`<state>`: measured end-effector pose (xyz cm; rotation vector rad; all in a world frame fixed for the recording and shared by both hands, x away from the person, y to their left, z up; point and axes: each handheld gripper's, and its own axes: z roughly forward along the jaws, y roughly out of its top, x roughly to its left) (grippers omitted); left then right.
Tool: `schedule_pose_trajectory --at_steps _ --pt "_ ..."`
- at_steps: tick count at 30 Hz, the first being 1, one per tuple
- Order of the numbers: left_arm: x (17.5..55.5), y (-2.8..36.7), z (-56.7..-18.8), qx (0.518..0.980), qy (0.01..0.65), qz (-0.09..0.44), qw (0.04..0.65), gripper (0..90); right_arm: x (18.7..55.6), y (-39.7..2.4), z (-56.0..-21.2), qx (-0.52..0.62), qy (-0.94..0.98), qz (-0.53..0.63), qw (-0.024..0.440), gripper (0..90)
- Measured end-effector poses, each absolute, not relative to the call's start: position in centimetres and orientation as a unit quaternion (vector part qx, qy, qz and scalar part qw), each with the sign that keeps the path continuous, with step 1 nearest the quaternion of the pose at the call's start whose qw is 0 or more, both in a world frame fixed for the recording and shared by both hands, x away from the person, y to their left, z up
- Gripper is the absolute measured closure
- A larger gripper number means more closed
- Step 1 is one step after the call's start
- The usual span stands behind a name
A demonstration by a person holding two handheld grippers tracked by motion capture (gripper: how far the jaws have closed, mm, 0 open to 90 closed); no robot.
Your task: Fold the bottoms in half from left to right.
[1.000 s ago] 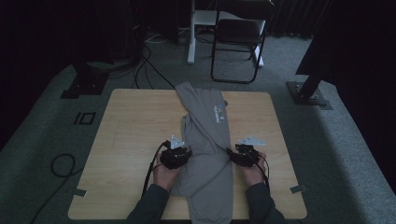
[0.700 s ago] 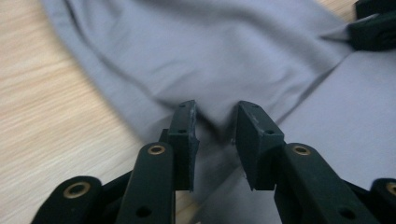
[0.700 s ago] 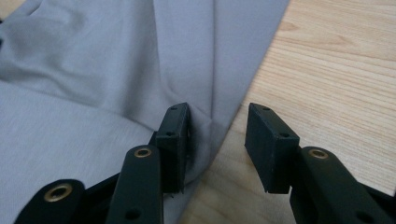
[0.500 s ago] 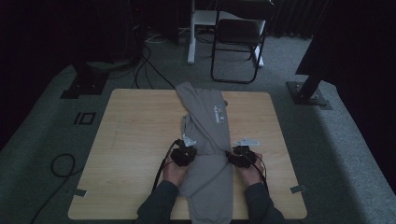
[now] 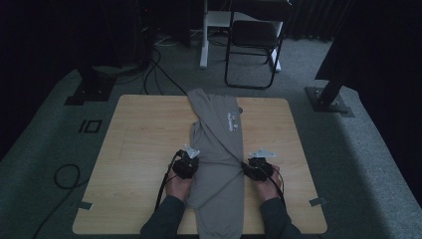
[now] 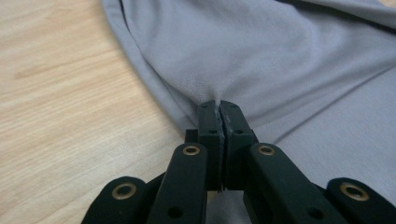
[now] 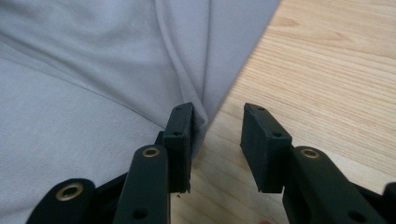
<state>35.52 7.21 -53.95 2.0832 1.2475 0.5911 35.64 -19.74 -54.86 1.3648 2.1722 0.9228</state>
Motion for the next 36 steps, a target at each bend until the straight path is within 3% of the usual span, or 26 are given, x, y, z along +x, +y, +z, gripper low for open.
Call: schedule_pose_trajectory --at_steps 13,26,36 --pt "36.0 9.3 -54.7 0.772 0.509 0.242 0.294 89.0 35.7 -18.0 -55.1 0.462 0.794 0.336 0.208 65.6" --pt "36.6 13.5 -55.0 0.728 0.560 0.228 0.324 89.0 39.6 -14.3 -55.1 0.435 0.808 0.340 0.205 66.2" --pt "33.2 15.8 -53.5 0.729 0.544 0.196 0.367 72.4 38.7 -15.1 -55.1 0.435 0.810 0.344 0.188 59.9"
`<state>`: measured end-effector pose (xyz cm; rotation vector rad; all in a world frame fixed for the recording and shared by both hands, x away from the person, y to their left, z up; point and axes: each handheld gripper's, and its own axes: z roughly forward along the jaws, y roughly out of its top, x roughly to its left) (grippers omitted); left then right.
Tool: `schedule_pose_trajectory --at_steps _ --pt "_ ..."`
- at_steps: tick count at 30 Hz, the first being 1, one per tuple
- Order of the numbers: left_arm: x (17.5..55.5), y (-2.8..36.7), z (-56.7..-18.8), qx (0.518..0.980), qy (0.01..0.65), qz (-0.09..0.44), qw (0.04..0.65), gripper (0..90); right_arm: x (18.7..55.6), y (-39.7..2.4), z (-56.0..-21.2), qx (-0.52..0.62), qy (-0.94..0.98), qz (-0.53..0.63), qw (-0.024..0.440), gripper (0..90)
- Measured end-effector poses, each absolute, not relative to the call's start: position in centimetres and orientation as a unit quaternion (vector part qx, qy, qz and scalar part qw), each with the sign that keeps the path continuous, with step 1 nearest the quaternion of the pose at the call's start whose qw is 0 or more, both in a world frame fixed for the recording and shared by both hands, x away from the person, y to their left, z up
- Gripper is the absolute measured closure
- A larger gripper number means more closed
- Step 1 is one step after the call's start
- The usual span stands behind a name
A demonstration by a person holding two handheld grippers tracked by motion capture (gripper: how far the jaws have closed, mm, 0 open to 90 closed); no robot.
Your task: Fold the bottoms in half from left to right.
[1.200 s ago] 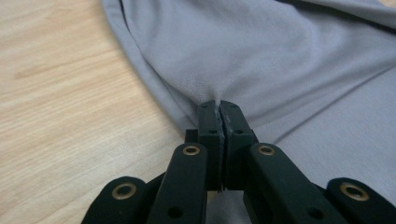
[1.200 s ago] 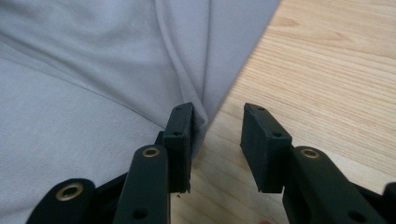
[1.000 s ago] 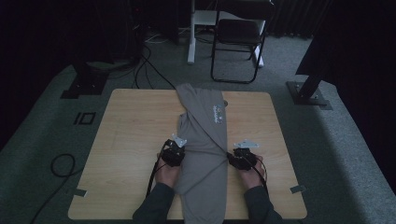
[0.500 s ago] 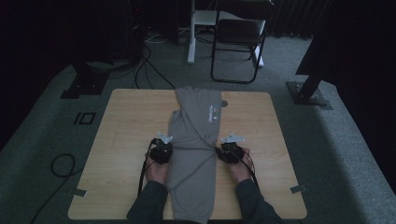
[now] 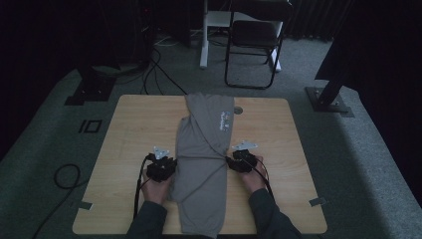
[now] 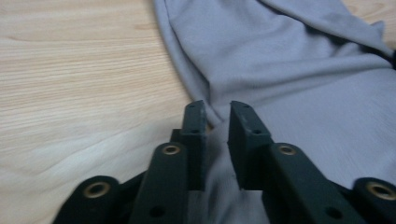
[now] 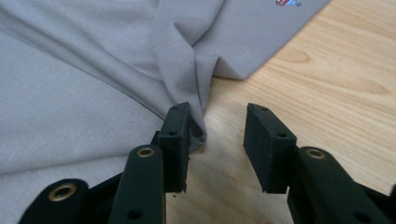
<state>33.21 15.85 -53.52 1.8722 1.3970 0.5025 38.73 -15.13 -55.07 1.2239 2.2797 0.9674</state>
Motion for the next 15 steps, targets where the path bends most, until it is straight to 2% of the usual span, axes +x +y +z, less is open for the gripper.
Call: schedule_pose_trajectory --at_steps 1,2,4,9,10,13,15 --pt "32.8 16.2 -53.5 0.731 0.541 0.195 0.368 72.4 38.6 -15.2 -55.1 0.434 0.811 0.344 0.188 59.4" --pt "32.8 16.3 -53.7 0.734 0.539 0.186 0.369 66.1 38.5 -15.3 -55.0 0.432 0.813 0.341 0.190 58.7" --pt "33.0 16.2 -54.4 0.742 0.543 0.179 0.350 60.5 38.6 -15.3 -55.1 0.431 0.813 0.342 0.190 58.5" --pt "33.3 16.1 -55.1 0.734 0.553 0.182 0.350 56.5 38.9 -15.4 -55.1 0.434 0.811 0.346 0.185 58.0" --pt "33.3 16.0 -55.1 0.736 0.551 0.185 0.346 58.4 38.9 -15.5 -55.1 0.434 0.811 0.347 0.185 57.9" --pt "33.3 15.7 -55.0 0.747 0.541 0.160 0.352 81.4 38.9 -15.4 -55.1 0.433 0.811 0.347 0.186 57.8" --pt "33.0 15.4 -54.9 0.748 0.537 0.154 0.359 87.6 38.8 -15.4 -55.1 0.433 0.811 0.347 0.187 57.8"
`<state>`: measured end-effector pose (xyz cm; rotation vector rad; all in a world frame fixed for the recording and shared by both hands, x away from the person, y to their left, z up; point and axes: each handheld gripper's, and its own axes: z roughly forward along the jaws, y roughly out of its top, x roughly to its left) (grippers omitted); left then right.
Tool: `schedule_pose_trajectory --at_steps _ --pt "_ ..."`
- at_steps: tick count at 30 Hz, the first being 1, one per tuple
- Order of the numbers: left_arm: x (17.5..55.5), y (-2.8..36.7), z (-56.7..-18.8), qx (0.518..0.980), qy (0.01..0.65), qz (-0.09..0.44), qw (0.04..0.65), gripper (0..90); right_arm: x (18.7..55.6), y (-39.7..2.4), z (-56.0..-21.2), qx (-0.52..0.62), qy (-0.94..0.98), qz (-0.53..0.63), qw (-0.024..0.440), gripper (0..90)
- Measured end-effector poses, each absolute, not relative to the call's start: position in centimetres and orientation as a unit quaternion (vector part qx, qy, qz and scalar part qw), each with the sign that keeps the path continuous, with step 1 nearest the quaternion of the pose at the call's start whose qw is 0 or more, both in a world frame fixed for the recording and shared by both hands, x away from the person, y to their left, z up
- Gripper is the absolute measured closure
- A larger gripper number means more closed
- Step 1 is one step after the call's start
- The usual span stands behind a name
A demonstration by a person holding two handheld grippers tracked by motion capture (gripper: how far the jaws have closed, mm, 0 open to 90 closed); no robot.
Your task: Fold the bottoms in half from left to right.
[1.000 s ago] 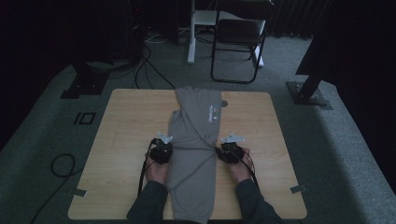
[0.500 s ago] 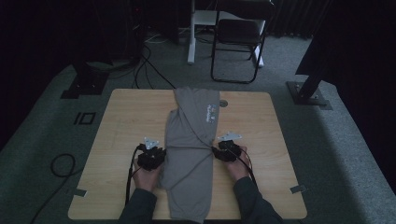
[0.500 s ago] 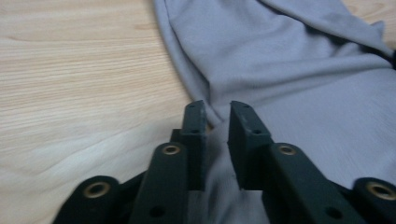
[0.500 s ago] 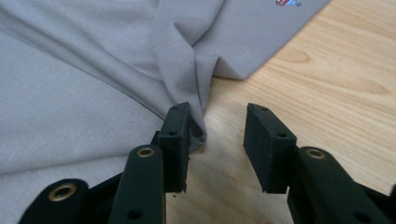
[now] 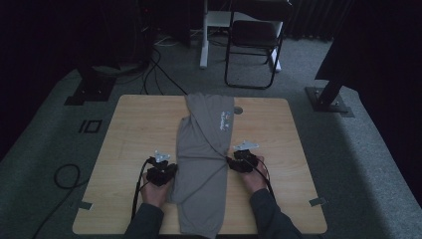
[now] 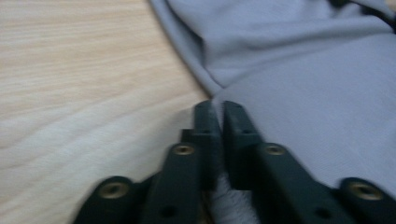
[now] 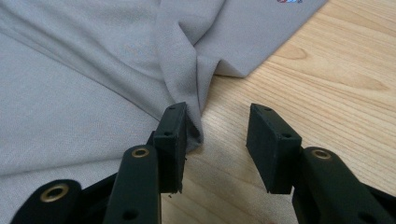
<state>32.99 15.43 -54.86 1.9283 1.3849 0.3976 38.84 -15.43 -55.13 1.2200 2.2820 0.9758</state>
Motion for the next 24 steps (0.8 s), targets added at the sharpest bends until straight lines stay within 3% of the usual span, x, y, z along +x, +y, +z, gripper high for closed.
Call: schedule_pose_trajectory --at_steps 10,11,24 --pt "30.3 13.4 -53.0 0.768 0.474 0.138 0.408 88.8 39.0 -15.6 -55.2 0.435 0.809 0.348 0.189 57.4" --pt "28.9 12.0 -52.9 0.786 0.440 0.123 0.416 88.8 39.2 -15.8 -55.2 0.438 0.807 0.346 0.192 57.4" --pt "23.6 6.1 -54.3 0.841 0.337 0.061 0.418 88.8 39.5 -16.0 -55.2 0.439 0.806 0.349 0.192 57.4"
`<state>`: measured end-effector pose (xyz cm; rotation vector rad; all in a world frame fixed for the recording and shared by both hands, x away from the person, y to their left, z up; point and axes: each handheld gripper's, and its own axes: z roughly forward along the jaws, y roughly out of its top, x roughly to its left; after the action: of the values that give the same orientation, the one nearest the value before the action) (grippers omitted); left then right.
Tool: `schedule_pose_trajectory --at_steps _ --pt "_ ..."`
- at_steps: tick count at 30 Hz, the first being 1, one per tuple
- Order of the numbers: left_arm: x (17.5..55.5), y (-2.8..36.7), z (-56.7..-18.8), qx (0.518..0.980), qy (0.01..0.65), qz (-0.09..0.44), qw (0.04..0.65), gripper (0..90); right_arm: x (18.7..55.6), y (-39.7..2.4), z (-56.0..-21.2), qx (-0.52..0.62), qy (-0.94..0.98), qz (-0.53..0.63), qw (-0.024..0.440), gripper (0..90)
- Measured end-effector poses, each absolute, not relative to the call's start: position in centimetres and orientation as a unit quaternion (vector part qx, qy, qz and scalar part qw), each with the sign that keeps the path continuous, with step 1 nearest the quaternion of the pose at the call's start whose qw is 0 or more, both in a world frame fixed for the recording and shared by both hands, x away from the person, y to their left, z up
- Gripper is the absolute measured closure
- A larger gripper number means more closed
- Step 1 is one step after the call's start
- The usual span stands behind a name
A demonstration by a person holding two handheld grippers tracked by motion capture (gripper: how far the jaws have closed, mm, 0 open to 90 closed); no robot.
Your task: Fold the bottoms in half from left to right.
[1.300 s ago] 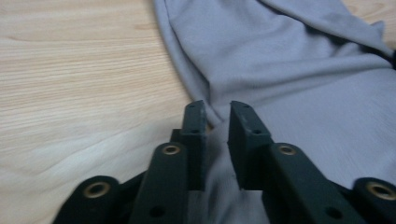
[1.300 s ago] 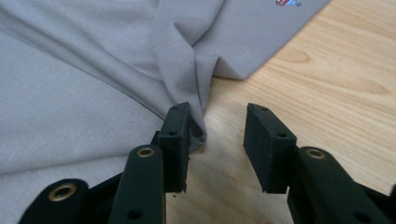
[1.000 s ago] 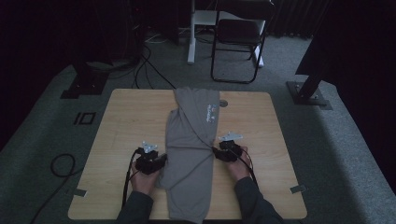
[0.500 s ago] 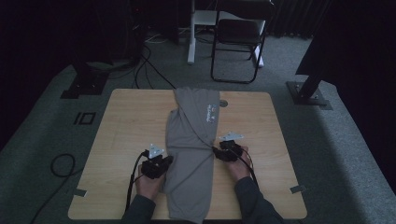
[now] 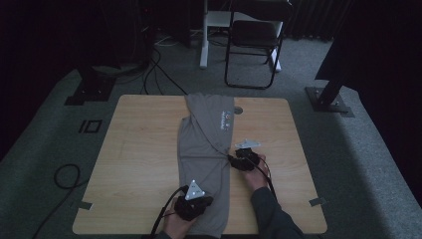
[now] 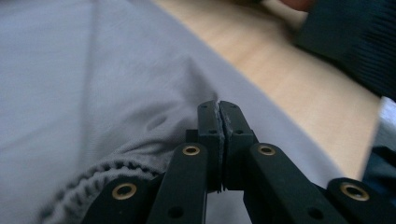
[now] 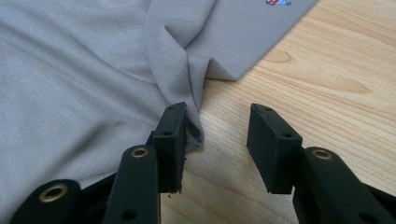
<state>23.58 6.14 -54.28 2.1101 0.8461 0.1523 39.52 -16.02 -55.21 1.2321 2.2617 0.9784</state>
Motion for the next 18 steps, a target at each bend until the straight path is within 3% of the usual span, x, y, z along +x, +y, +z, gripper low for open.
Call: schedule_pose_trajectory --at_steps 3,7,9,13,18 --pt "23.3 5.7 -54.2 0.843 0.329 0.067 0.421 85.2 39.6 -16.0 -55.2 0.439 0.806 0.348 0.191 57.4" --pt "23.6 6.4 -53.0 0.829 0.331 0.080 0.444 66.1 39.6 -16.0 -55.1 0.436 0.808 0.345 0.193 57.4" --pt "24.0 7.4 -51.9 0.822 0.329 0.101 0.455 62.3 39.5 -15.9 -55.1 0.438 0.809 0.342 0.193 56.6" --pt "25.3 9.7 -50.2 0.792 0.343 0.110 0.494 61.1 39.3 -16.0 -55.0 0.436 0.812 0.338 0.192 53.0" --pt "28.6 11.1 -50.6 0.793 0.381 0.144 0.454 60.1 38.2 -15.8 -54.1 0.429 0.812 0.341 0.202 49.2"
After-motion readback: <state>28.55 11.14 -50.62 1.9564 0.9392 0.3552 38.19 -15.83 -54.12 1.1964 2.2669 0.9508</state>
